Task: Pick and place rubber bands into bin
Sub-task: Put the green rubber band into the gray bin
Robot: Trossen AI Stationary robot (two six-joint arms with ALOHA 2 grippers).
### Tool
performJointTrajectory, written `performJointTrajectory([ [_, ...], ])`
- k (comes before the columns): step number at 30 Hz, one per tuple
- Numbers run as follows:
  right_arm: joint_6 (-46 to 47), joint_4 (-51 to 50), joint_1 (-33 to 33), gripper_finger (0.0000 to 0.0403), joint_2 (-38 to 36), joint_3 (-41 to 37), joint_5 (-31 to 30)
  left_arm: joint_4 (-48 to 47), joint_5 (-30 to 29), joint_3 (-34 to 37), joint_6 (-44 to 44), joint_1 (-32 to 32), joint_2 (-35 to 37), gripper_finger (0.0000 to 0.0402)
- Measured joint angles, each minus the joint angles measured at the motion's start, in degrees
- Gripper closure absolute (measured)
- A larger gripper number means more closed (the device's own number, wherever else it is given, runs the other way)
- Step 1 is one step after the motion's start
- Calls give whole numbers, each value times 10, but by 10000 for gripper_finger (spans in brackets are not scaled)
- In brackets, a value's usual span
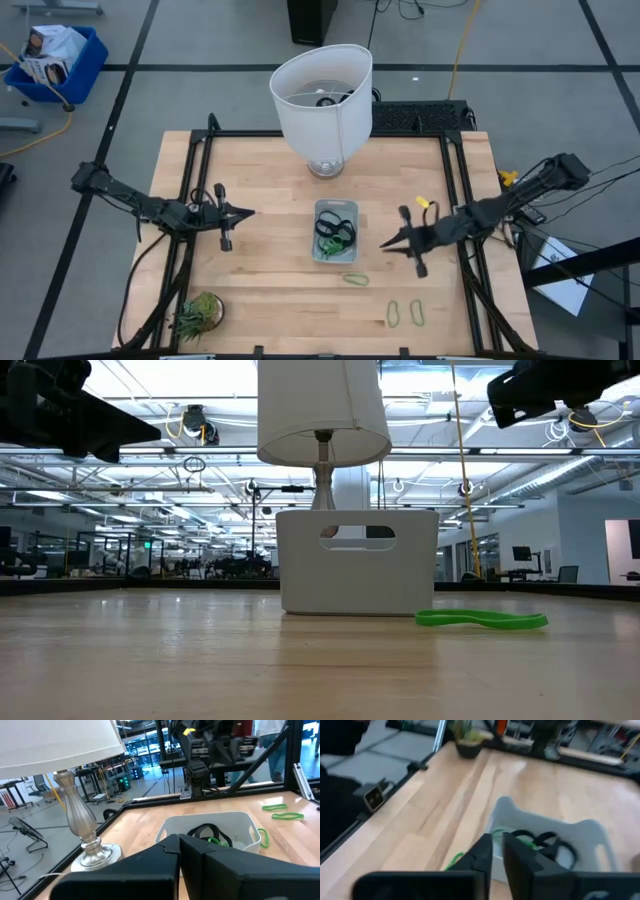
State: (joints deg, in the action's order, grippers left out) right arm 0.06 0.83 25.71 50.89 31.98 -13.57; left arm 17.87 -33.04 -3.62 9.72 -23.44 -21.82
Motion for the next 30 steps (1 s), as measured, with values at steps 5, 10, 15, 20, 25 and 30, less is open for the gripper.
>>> performJointTrajectory([
  [5, 7, 3, 40, 299, 118, 52, -31, 0, 0, 0, -13, 0, 0, 382],
  [10, -1, 11, 72, 239, 228, 74, -60, 0, 1, 0, -24, 0, 0, 370],
  [15, 14, 28, 93, 209, 314, 93, -83, 0, 2, 0, -26, 0, 0, 370],
  [20, 21, 78, 105, 205, 381, 112, -73, -1, 2, 0, -28, 0, 0, 369],
  [25, 35, 81, 104, 219, 430, 128, -74, 0, 2, 0, -34, 0, 0, 369],
  [30, 49, 69, 104, 239, 470, 129, -72, -1, 3, 0, -43, 0, 0, 369],
])
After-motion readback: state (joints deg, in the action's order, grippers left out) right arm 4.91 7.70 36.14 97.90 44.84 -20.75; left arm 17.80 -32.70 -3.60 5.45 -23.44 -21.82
